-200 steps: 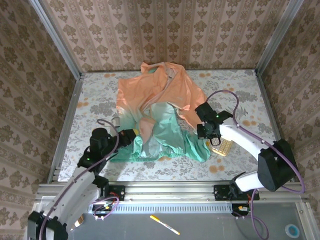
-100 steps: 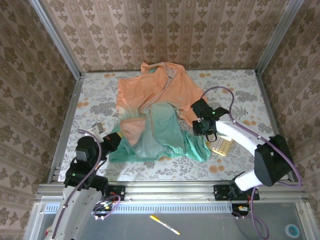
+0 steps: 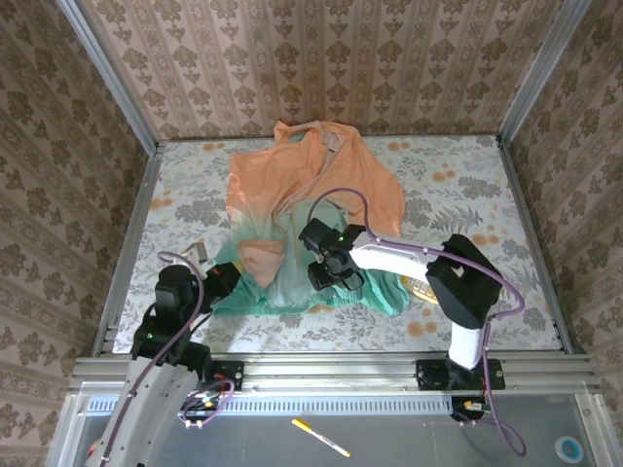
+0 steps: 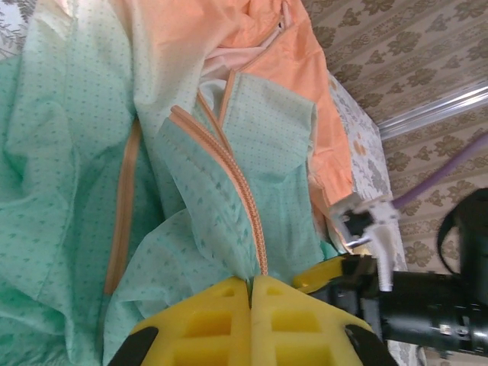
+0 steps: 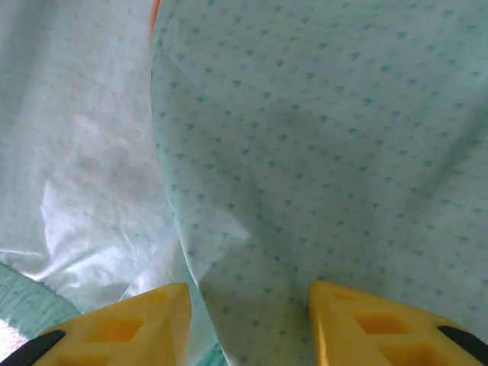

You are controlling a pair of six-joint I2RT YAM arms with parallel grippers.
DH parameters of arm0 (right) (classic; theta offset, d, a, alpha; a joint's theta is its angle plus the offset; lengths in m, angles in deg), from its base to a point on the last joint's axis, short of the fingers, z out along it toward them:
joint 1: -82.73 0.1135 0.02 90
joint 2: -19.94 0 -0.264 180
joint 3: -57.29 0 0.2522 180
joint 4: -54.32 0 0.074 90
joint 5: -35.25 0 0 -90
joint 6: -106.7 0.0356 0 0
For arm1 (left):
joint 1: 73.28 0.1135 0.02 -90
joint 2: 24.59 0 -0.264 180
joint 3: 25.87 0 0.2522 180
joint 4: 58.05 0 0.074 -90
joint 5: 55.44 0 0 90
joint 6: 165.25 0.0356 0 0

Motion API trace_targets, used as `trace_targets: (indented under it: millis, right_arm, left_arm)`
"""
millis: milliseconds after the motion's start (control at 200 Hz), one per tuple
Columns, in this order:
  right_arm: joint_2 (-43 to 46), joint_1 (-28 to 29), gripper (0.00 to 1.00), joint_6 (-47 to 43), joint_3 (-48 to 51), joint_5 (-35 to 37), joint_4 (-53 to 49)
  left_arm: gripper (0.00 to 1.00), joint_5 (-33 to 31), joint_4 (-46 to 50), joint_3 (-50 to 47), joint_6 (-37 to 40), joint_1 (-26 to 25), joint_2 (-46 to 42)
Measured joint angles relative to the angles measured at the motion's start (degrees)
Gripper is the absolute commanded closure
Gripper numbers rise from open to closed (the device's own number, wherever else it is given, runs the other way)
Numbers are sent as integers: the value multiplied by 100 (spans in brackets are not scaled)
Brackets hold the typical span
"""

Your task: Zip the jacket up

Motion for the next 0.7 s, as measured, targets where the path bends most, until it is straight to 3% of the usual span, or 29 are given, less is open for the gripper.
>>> trace_targets:
  millis: [125,280,385,525,700]
  right_arm:
    - [-225,-2,60,-157,-131,4,-63]
    - [-271,-2,89,-304,-267,120,-149]
    - [-256,-2,100,-417,-304,269,-210]
    - [55,-142,100,-448,-280,13,-249]
    - [1163,-1128,100,-160,350,-1484,345]
  left_arm:
    - [100,101,-101,-15,-20,0,0]
    - [100,190,-245,-107,-63,0,0]
    - [100,234,-295,-129,-83,0,31]
    - [100,337,-468,-144,-83,0,208]
    - [100,492,-802,-199,-96,2,605]
